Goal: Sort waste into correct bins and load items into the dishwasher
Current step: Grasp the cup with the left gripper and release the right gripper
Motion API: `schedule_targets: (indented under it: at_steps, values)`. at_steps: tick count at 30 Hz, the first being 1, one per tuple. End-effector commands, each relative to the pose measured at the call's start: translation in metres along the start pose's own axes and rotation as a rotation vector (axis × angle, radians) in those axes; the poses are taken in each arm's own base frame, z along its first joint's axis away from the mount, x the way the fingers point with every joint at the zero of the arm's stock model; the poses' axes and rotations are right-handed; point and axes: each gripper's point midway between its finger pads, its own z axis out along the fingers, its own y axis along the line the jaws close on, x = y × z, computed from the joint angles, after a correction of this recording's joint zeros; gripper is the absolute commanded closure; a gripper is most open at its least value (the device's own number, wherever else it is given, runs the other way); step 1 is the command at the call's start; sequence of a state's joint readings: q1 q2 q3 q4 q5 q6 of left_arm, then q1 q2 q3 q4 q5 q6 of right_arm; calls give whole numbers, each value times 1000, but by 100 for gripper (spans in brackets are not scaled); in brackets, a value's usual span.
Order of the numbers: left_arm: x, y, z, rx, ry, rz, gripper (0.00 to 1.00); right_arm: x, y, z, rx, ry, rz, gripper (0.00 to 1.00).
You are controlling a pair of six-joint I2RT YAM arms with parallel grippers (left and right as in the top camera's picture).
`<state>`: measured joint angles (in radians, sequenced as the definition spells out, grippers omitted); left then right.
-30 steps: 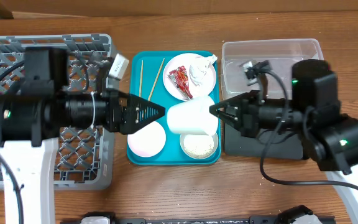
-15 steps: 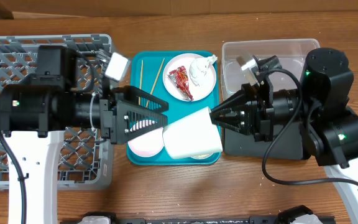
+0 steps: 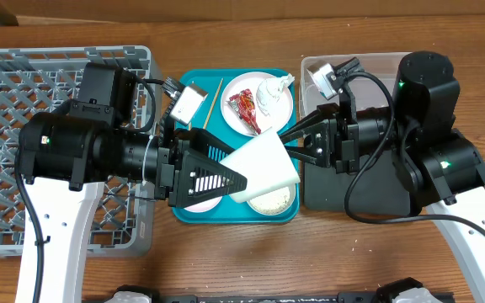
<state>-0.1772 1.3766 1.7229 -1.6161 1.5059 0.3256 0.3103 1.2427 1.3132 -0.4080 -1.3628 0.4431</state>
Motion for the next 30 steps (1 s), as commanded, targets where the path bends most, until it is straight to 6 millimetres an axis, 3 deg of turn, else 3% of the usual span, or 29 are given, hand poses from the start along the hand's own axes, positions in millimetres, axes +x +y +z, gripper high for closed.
schedule_targets:
  at_steps: [1,8,13,17,19,21,24,28,30]
  values:
    - [2,-8,3,28,5,41,16,-9,-5,1,41,-29,34,96]
    - [5,1,3,-22,22,40,13,-10,-9,9,71,-40,56,96]
    - [6,5,3,-46,31,41,28,-10,-9,13,76,-40,52,96]
    - [6,5,2,-47,29,41,34,-10,-9,13,76,-39,53,96]
    - [6,5,2,-47,29,43,33,-9,-9,13,77,-38,58,96]
    - [5,5,2,-46,27,49,24,-8,-9,13,77,-36,65,96]
    - [1,1,2,-17,15,72,18,-8,-8,13,72,-32,66,96]
    - [-2,-2,2,-1,8,98,20,-8,-8,13,71,-32,65,96]
    - [-1,0,2,-8,10,95,25,-8,-7,13,71,-33,63,96]
